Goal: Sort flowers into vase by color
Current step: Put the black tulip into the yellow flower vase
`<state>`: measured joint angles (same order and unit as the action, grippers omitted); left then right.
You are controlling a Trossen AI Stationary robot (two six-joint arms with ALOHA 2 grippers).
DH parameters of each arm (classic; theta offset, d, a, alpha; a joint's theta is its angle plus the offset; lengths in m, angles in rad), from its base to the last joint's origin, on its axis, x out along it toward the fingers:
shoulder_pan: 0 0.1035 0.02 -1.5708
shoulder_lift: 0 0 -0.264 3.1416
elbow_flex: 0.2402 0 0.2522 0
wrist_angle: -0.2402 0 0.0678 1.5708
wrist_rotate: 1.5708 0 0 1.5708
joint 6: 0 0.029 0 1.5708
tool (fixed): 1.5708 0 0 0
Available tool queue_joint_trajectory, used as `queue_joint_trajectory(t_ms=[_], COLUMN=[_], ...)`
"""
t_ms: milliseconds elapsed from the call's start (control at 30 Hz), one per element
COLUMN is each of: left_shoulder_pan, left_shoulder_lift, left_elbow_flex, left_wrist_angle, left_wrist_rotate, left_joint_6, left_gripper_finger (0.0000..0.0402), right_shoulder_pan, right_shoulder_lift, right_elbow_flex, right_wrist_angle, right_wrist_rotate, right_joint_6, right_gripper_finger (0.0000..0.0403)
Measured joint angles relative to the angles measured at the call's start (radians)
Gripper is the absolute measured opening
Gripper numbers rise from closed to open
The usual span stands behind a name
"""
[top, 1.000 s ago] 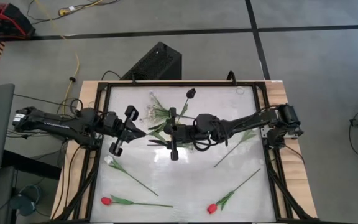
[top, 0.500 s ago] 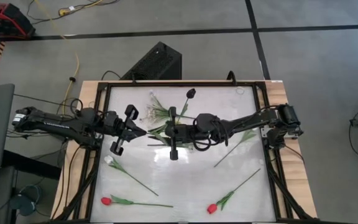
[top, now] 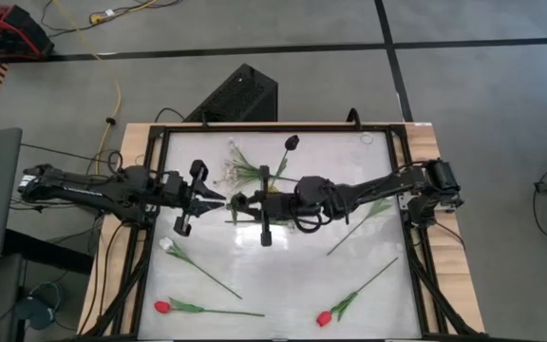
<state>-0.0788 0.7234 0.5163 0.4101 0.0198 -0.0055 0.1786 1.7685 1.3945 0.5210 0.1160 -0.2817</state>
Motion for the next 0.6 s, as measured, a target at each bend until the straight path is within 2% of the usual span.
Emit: queue_joint_trajectory(t_ms=[67,133,267,367,500,600], left_shoulder_pan=[0.000,0.000,0.000,0.000,0.000,0.002], left_shoulder_lift=[-0.057,-0.114,-0.189,-0.208,-0.200,-0.180], left_elbow_flex=[0.000,0.000,0.000,0.000,0.000,-0.001], left_wrist_angle=[-0.111,-0.245,-0.472,-0.574,-0.672,-0.739], left_wrist_rotate=[-0.107,-0.265,-0.547,-0.641,-0.694,-0.755], left_joint_6=[0.043,0.065,0.042,-0.004,-0.037,-0.081], left_gripper_finger=[0.0097,0.0122,0.0158,0.0169,0.0171,0.0171], right_shoulder_pan=[0.024,0.050,0.098,0.131,0.131,0.095], right_shoulder_lift=[-0.029,-0.058,-0.127,-0.186,-0.249,-0.270], right_elbow_flex=[0.000,0.000,-0.015,-0.079,-0.178,-0.221], right_wrist_angle=[-0.108,-0.195,-0.353,-0.368,-0.327,-0.277], right_wrist_rotate=[0.054,0.097,0.128,0.266,0.476,0.521], right_joint_6=[0.000,0.017,0.092,0.120,0.148,0.161], right_gripper_finger=[0.0024,0.0023,0.0022,0.0021,0.0021,0.0021])
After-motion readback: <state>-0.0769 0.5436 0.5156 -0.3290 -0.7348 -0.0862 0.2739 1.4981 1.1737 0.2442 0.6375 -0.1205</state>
